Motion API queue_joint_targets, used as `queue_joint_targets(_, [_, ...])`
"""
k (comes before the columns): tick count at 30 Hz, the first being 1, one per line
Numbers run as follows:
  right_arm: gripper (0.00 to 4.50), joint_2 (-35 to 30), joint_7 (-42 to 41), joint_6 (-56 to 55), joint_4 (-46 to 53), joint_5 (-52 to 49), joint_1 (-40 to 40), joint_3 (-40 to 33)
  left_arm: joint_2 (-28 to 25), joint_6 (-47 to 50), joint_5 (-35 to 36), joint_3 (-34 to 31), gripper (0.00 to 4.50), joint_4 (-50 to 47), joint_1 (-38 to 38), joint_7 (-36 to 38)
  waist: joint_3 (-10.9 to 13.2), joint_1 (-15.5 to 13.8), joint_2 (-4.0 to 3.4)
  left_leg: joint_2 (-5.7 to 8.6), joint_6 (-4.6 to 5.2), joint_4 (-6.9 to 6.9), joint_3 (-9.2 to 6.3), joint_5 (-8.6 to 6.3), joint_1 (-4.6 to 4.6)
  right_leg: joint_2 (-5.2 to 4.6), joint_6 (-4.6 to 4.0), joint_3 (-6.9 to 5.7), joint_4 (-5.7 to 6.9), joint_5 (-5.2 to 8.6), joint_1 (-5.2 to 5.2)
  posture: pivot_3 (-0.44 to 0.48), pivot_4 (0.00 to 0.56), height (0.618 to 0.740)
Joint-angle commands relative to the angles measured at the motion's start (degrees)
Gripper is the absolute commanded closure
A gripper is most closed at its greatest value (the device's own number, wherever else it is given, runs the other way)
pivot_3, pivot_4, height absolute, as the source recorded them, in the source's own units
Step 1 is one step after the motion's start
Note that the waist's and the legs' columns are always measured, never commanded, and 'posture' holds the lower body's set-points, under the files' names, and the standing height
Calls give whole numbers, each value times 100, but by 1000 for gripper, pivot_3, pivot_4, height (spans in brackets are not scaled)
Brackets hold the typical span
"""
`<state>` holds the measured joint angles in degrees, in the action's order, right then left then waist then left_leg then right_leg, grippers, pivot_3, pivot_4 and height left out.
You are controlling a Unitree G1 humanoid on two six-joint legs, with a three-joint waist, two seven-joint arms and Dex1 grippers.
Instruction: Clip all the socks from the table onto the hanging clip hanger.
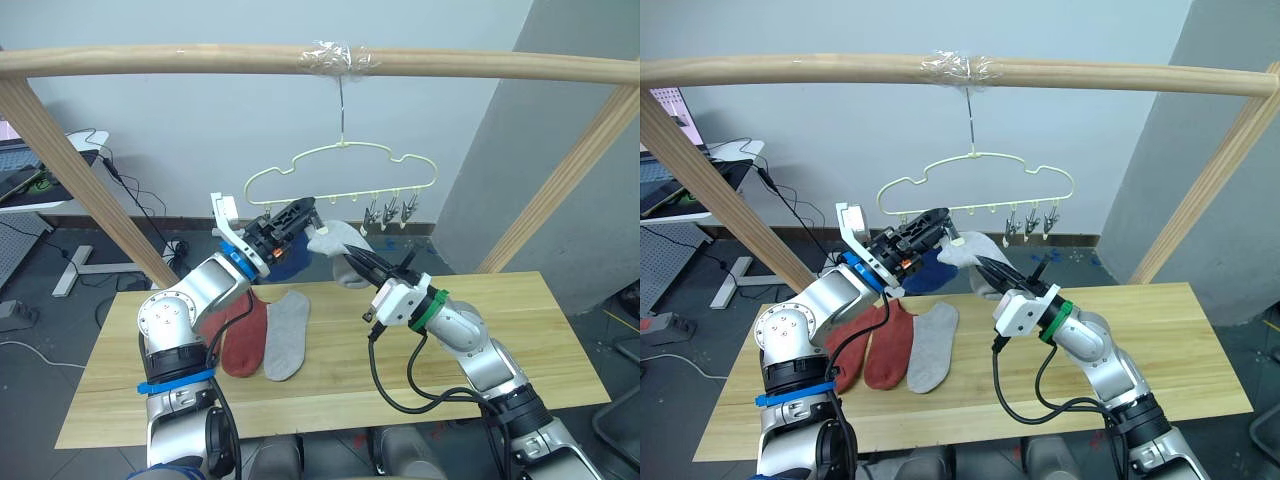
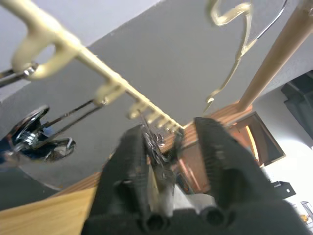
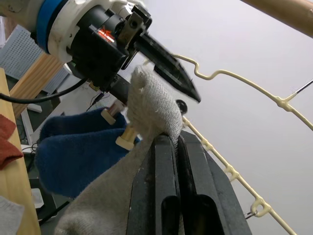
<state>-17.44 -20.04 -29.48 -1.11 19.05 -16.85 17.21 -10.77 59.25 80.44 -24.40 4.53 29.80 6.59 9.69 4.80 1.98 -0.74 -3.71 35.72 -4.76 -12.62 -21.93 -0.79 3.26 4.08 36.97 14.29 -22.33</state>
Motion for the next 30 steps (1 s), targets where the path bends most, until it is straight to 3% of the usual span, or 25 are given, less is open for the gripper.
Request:
queue_joint_targets(1, [4500, 80, -143, 163, 21, -170, -66, 98, -223, -47, 56, -48, 1221, -282, -74, 33, 0, 6, 0, 0, 0, 0, 0, 0, 0, 0, 0, 0, 0, 0, 0, -52, 134, 740])
queue_joint_targets(5, [4500, 237, -314, 556, -108, -335, -69, 155, -959, 324, -248, 239, 34, -907, -504, 195, 6, 24, 1, -4, 0, -11, 1, 0, 2, 1, 3, 1, 2, -1, -6, -33, 132, 740])
queue_joint_targets(9, [4500, 501, -492, 992, -288, -764, -97, 140, -1734, 175, -1046, 608, 34, -1914, -1014, 271, 7, -18, 0, -3, 0, -30, -1, 0, 3, -3, -4, -1, 1, 3, -10, -10, 126, 740])
queue_joint_targets(13, [3464, 694, -730, 1353, -449, -1168, -132, 107, -2088, -236, -1883, 804, 0, -2761, -1406, 106, 11, -118, 2, -1, -2, -44, -1, 1, 3, -10, -34, -3, -1, 20, -15, 12, 120, 740])
queue_joint_targets(23, [45, 553, -856, 2882, 30, -1848, 336, -437, -2144, -1456, -2747, 1185, 0, -3643, -2710, 1605, 11, -299, 2, 1, -2, -69, 7, 1, -3, -17, -53, -6, 2, 39, -37, 35, 114, 740])
queue_joint_targets(30, [45, 939, 165, 4832, 1174, -2302, 270, -1410, -2272, -2484, -3830, 1538, 0, -3811, -3188, 2246, 10, -305, 1, -1, -2, -70, 15, 2, -8, -19, -55, -1, 5, 40, -48, 25, 111, 740])
